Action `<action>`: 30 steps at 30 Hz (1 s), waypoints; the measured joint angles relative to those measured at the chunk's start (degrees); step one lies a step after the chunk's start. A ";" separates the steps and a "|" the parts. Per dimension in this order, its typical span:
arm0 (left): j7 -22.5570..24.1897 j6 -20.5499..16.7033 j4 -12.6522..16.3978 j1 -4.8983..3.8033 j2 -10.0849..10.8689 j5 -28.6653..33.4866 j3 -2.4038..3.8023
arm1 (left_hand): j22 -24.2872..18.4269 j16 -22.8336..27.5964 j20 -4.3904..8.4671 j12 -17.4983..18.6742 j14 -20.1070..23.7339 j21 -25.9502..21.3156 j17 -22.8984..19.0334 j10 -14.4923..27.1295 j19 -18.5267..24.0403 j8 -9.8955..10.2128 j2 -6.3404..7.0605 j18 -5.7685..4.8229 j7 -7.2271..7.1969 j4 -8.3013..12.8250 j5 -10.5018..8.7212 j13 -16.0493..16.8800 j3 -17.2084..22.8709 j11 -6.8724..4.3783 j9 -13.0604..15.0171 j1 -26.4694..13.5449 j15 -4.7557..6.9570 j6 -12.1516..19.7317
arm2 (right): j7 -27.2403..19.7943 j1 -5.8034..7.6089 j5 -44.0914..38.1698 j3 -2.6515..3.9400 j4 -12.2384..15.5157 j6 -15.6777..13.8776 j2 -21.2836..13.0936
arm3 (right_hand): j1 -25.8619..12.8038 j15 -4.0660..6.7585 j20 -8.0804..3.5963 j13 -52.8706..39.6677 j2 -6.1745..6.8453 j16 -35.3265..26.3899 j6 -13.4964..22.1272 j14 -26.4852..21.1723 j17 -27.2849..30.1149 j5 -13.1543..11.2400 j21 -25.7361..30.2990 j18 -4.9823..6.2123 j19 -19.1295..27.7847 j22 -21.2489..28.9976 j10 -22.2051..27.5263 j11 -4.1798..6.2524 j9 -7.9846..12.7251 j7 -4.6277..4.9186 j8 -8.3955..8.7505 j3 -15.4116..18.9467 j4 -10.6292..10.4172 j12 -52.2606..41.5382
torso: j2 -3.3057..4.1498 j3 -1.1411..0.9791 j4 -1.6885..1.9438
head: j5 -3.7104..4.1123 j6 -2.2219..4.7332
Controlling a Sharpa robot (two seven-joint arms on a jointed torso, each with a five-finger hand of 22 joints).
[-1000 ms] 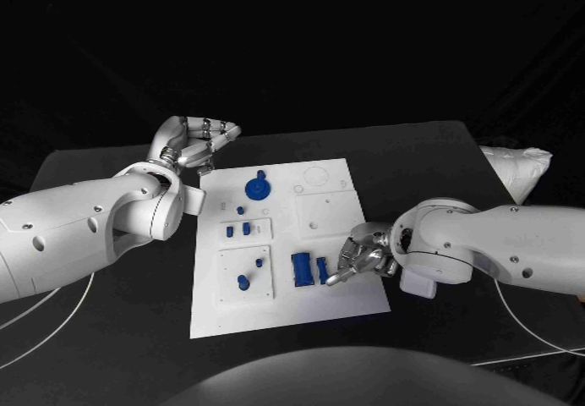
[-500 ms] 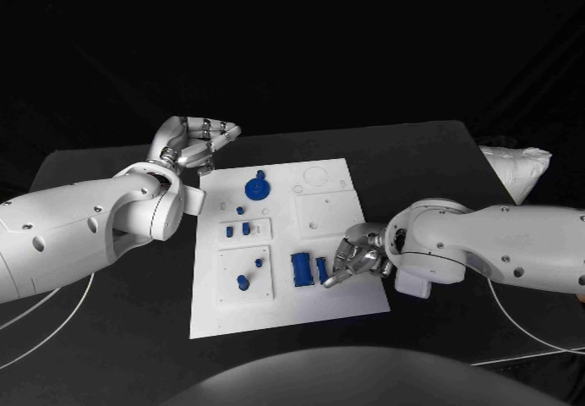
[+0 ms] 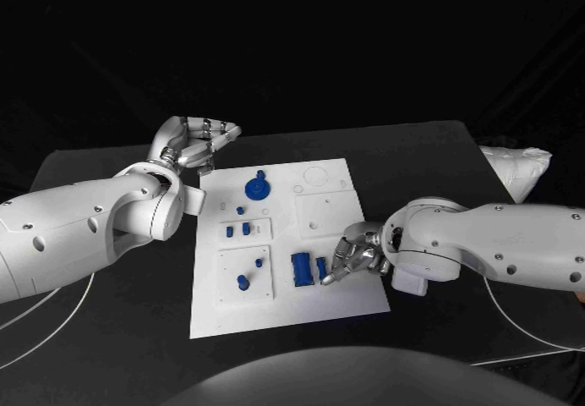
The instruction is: Assemble the parts on the task board
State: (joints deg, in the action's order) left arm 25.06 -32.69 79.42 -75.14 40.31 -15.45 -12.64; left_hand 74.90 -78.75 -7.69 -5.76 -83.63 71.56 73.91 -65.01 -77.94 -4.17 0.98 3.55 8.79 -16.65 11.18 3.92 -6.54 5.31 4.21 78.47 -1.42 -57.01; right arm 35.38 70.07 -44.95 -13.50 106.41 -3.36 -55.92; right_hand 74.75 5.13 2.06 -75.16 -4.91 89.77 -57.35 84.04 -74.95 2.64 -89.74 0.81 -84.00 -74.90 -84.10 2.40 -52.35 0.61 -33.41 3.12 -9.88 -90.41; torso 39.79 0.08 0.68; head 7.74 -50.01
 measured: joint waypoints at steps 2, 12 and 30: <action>0.00 0.00 0.00 0.00 0.00 0.00 0.00 | 0.00 0.00 0.00 0.00 0.00 0.00 0.00 0.00 0.00 0.00 0.00 0.00 0.00 0.00 0.00 0.00 0.00 0.00 0.00 0.00 0.00 0.00 | 0.04 0.00 0.00 0.00 -0.25 0.00 0.18 | -0.16 0.00 0.00 0.00 -0.16 0.00 0.00 0.00 0.00 0.00 0.00 0.00 0.00 0.00 0.00 0.00 -0.06 0.00 0.16 0.00 0.00 0.00 | -0.01 0.01 0.01 | 0.00 0.00; -0.01 0.01 -0.01 0.00 -0.01 0.00 0.00 | 0.00 0.00 0.00 0.00 0.00 0.00 0.00 0.00 0.00 0.00 0.00 0.00 0.00 0.00 0.00 0.00 0.00 0.00 0.00 0.00 0.00 0.00 | 0.62 0.00 -0.08 0.00 -0.57 0.27 0.69 | -0.23 0.00 -0.42 0.00 -0.23 0.00 -0.18 0.00 0.01 0.23 0.00 0.00 0.00 -0.04 0.02 -0.02 -0.24 -0.18 0.44 -0.23 0.23 0.07 | 0.00 0.03 0.01 | -0.07 0.00; 0.02 -0.07 0.38 0.00 0.84 -0.01 -0.01 | 0.00 0.00 0.00 0.00 0.00 0.00 -0.03 0.00 0.00 0.00 -0.23 0.00 0.00 -0.11 0.00 0.00 -0.11 0.00 0.00 0.24 0.00 0.00 | -14.81 0.36 2.77 0.00 -0.81 -13.68 -2.11 | 0.77 -0.01 -0.62 -0.05 0.02 0.00 1.27 0.00 0.02 2.88 0.00 0.00 0.21 -0.03 0.10 -0.11 0.58 0.51 3.85 -0.07 0.07 0.18 | 0.03 -0.07 -0.12 | -1.60 0.00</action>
State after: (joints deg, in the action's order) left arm 25.08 -32.76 79.80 -75.14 41.15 -15.46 -12.65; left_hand 74.90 -78.75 -7.69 -5.76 -83.63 71.56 73.88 -65.01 -77.94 -4.17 0.74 3.55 8.79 -16.76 11.18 3.92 -6.65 5.31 4.21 78.71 -1.42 -57.01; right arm 20.57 70.43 -42.17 -13.50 105.60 -17.05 -58.03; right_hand 75.51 5.12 1.44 -75.21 -4.89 89.77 -56.08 84.04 -74.93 5.52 -89.74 0.81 -83.80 -74.93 -84.00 2.29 -51.77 1.12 -29.56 3.05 -9.81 -90.22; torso 39.81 0.01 0.56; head 6.14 -50.01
